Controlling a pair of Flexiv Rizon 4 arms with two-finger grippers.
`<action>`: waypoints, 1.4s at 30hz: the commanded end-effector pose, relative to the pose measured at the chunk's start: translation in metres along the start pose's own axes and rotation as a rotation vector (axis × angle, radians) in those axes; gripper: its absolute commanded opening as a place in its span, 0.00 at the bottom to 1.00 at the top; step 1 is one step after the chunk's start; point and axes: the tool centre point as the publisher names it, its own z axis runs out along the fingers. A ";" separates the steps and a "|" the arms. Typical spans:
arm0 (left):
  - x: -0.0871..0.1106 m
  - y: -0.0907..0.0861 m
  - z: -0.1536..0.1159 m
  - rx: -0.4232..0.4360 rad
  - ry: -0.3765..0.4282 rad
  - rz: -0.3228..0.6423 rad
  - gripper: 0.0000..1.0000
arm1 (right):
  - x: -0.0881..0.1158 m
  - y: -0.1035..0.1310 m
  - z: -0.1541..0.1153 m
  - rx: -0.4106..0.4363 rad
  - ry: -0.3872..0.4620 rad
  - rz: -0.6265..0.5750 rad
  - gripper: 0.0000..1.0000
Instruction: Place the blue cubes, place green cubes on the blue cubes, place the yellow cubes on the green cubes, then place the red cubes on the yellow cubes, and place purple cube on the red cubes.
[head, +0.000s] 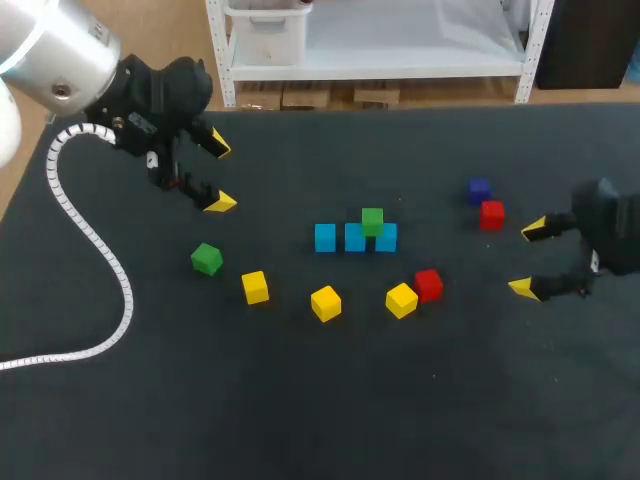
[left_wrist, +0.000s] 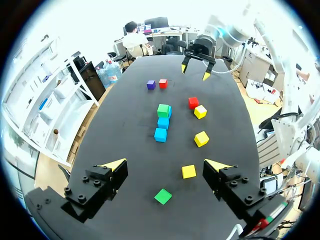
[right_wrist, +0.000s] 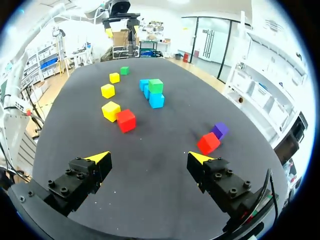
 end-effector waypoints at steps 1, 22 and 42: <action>0.000 0.001 0.000 0.002 -0.001 0.002 1.00 | 0.002 0.001 -0.008 -0.020 0.012 0.011 1.00; 0.000 0.001 0.000 0.002 -0.001 0.002 1.00 | -0.005 -0.006 -0.008 -0.056 0.042 -0.030 1.00; 0.043 -0.004 -0.004 0.099 0.142 0.453 1.00 | -0.005 -0.006 -0.008 -0.056 0.042 -0.030 1.00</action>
